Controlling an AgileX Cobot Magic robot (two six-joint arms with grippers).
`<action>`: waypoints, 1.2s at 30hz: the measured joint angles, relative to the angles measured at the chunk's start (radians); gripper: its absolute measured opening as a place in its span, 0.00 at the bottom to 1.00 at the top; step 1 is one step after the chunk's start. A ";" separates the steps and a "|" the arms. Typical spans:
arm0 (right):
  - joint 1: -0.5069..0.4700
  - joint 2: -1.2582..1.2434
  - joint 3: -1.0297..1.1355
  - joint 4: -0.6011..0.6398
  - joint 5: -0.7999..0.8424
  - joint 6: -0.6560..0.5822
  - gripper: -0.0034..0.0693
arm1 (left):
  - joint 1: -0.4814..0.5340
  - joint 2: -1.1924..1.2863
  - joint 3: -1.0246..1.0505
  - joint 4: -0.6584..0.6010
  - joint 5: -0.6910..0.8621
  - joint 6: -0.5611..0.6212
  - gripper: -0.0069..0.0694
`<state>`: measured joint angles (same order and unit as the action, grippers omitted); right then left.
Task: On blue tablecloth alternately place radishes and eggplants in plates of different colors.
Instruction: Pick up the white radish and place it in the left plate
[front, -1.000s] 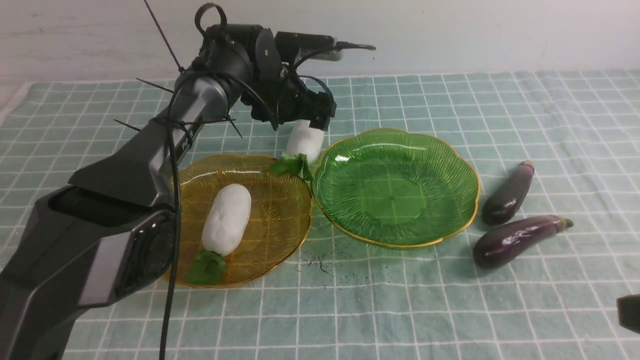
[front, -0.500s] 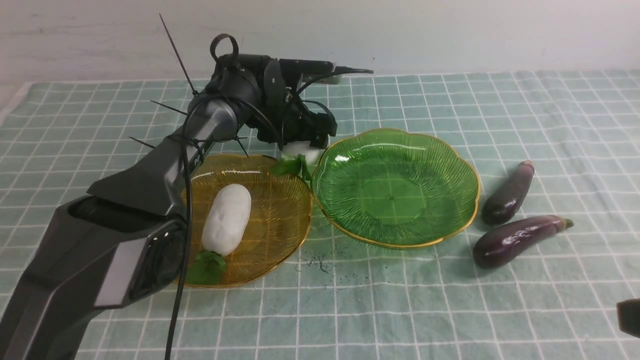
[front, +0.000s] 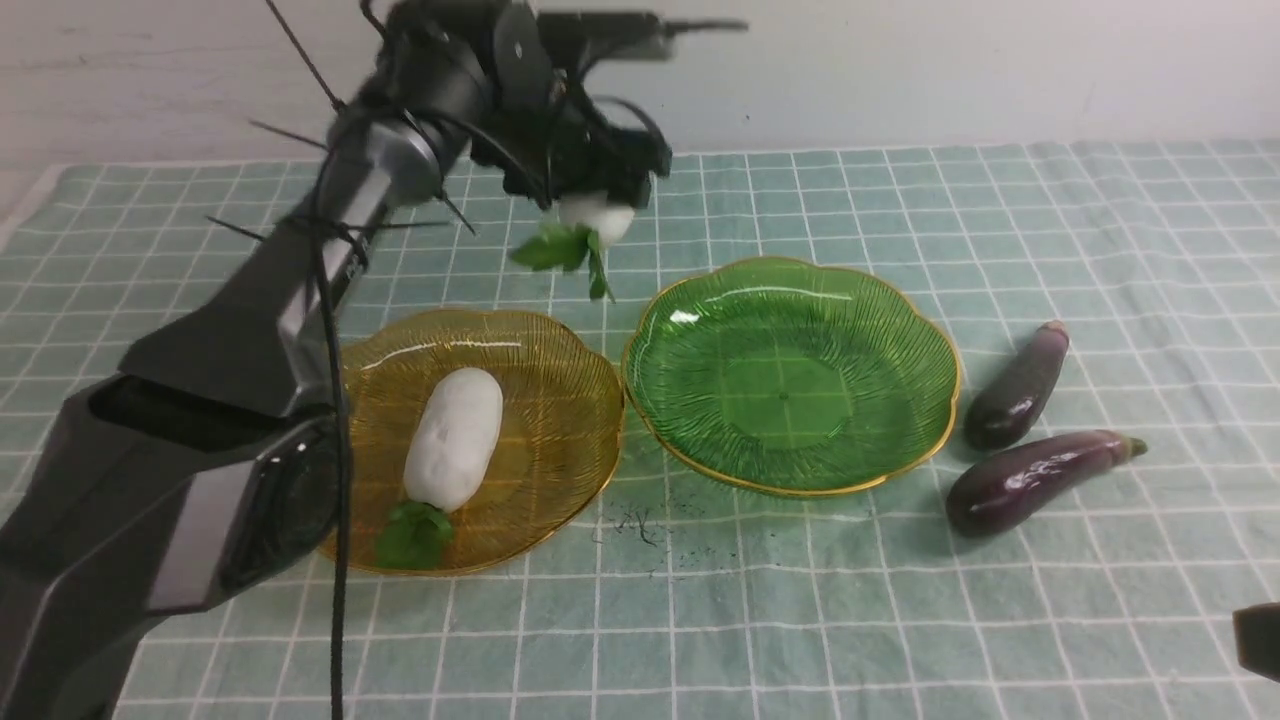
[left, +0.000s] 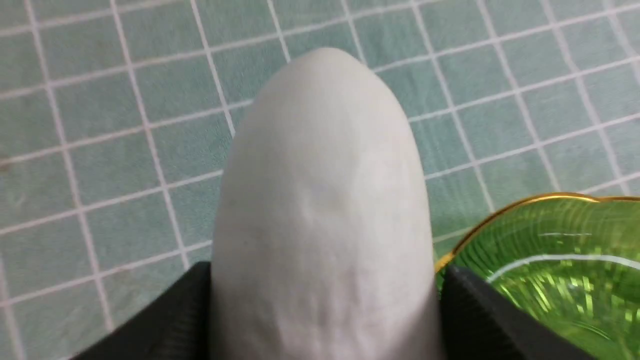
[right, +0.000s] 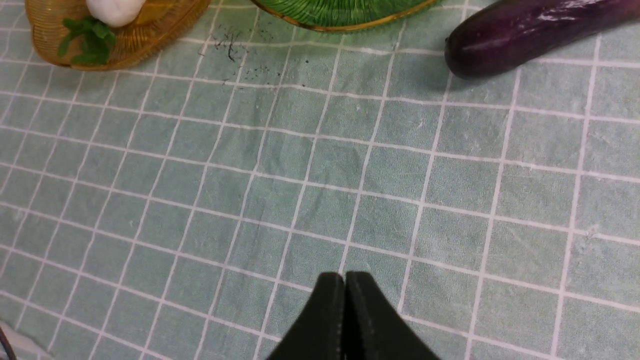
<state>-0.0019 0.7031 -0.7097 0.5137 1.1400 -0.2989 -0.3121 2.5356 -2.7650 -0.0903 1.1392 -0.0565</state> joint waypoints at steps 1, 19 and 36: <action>0.000 0.000 0.000 0.001 0.000 0.000 0.03 | 0.005 -0.030 -0.022 0.008 0.046 0.000 0.74; 0.000 0.000 -0.001 0.045 -0.002 0.000 0.03 | 0.111 -0.766 1.019 0.101 0.110 0.000 0.74; 0.000 0.080 -0.074 -0.060 -0.038 0.120 0.03 | 0.162 -0.667 1.394 0.066 -0.302 -0.019 0.74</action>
<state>-0.0019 0.7827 -0.7835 0.4540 1.1021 -0.1785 -0.1497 1.8691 -1.3708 -0.0241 0.8375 -0.0751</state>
